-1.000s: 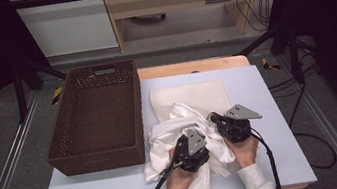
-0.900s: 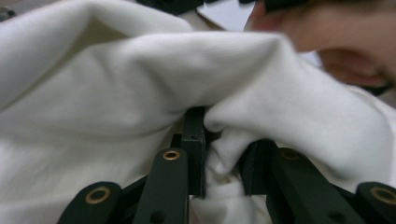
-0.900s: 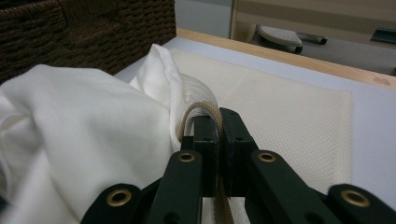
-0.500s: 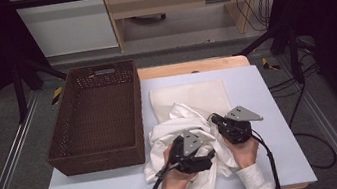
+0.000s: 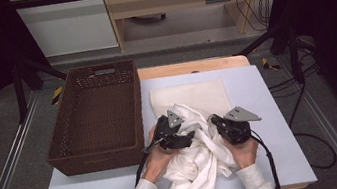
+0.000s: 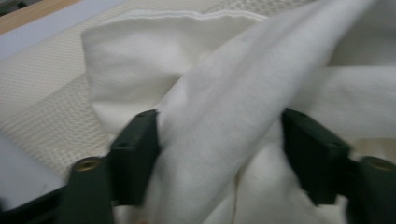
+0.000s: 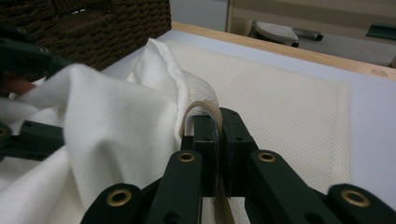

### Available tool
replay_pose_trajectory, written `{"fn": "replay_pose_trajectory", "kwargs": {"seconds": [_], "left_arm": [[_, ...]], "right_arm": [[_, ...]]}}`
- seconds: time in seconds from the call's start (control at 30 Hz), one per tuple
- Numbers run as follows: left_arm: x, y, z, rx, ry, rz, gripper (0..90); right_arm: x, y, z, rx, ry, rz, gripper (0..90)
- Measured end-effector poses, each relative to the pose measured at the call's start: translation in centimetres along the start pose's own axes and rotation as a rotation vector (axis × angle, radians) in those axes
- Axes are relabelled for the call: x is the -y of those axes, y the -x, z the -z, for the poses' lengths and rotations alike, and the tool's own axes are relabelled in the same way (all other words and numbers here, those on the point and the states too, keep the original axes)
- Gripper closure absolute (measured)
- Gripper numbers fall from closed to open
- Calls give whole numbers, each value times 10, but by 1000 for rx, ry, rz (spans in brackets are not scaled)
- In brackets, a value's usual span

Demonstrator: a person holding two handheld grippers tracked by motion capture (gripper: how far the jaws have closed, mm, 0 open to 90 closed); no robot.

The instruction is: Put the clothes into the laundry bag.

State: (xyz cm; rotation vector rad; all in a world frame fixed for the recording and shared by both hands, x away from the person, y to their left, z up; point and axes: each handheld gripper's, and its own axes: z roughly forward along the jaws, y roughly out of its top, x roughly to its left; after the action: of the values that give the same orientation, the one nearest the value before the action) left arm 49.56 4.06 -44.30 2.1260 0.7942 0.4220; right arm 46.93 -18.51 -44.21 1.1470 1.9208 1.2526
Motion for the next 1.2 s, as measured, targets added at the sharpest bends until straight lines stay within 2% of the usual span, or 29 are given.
{"fn": "replay_pose_trajectory", "kwargs": {"seconds": [0.07,0.1,0.13,0.2,0.3,0.37,0.47,0.53,0.63,0.77,0.87,0.9,0.97,1.1,1.13,1.2], "left_arm": [[3,2,4,21,21,2,641],[4,4,7,21,31,2,717],[4,6,11,20,42,2,748],[6,12,23,19,82,-1,771],[7,24,43,80,169,9,777],[7,39,52,120,206,-15,777],[5,62,53,141,231,-46,774],[2,74,46,134,220,-71,772],[0,82,26,121,168,-77,767],[1,83,2,118,126,-73,758],[4,82,-15,104,59,-73,745],[4,81,-19,101,51,-70,743],[4,80,-21,101,43,-56,738],[5,81,-15,79,58,-64,688],[5,81,-10,73,63,-63,639],[3,77,6,66,86,-59,461]], "right_arm": [[0,0,0,0,0,-2,865],[0,0,0,1,2,-1,865],[0,0,0,1,5,-2,865],[0,-1,0,3,8,-3,865],[0,-2,0,3,14,-11,866],[0,-2,0,4,20,-15,866],[-1,-4,1,7,34,-18,866],[-1,-5,1,4,44,-23,867],[0,-4,1,9,50,-16,867],[0,-2,1,12,49,-24,867],[0,-1,2,9,55,-27,867],[-1,-1,2,2,63,-31,867],[-2,-2,4,-12,75,-35,867],[-2,-3,5,-16,80,-26,867],[-2,-4,5,-13,81,-25,867],[-1,-3,5,-15,80,-24,867]]}}
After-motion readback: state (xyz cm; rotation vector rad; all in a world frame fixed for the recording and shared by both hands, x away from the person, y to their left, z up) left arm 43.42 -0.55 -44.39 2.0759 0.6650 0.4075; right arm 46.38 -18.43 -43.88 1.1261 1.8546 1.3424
